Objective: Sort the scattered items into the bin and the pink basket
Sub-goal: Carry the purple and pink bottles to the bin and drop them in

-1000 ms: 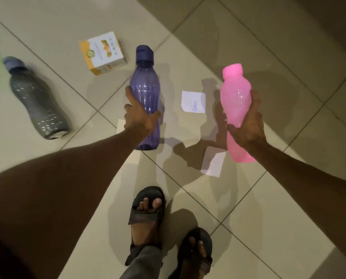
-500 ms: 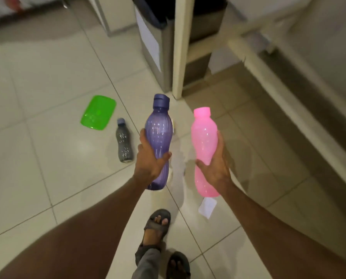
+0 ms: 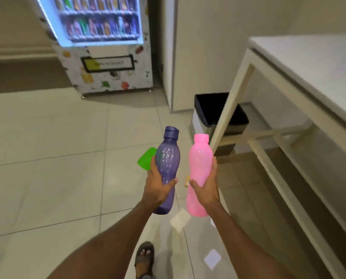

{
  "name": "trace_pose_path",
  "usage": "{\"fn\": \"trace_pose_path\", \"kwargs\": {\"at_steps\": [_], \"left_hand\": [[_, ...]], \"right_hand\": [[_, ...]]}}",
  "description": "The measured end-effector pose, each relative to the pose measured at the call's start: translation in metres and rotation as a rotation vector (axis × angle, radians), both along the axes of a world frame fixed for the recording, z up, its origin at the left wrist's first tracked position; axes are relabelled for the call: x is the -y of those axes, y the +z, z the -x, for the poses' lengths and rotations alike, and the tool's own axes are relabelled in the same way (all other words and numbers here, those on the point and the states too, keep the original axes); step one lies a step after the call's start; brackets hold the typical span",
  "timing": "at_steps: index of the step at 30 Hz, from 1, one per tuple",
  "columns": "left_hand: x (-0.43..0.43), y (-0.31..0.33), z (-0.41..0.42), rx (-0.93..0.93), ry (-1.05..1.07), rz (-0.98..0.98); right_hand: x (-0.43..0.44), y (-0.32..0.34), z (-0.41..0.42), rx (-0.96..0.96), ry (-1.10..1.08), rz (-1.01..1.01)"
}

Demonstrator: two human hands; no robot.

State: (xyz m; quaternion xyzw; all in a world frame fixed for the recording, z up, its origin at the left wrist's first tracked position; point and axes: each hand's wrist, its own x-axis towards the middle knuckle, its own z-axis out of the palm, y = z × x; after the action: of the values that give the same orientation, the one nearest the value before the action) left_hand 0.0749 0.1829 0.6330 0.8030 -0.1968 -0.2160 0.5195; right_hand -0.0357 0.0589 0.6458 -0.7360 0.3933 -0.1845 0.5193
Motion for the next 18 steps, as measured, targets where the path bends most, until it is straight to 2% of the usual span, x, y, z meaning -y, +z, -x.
{"fn": "trace_pose_path", "kwargs": {"at_steps": [8, 18], "left_hand": [[-0.084, 0.048, -0.071, 0.047, 0.115, 0.002], [-0.158, 0.066, -0.218, 0.024, 0.172, -0.009]], "right_hand": [[-0.059, 0.054, -0.076, 0.037, 0.098, 0.011], [-0.131, 0.085, -0.239, 0.056, 0.129, 0.002]]}}
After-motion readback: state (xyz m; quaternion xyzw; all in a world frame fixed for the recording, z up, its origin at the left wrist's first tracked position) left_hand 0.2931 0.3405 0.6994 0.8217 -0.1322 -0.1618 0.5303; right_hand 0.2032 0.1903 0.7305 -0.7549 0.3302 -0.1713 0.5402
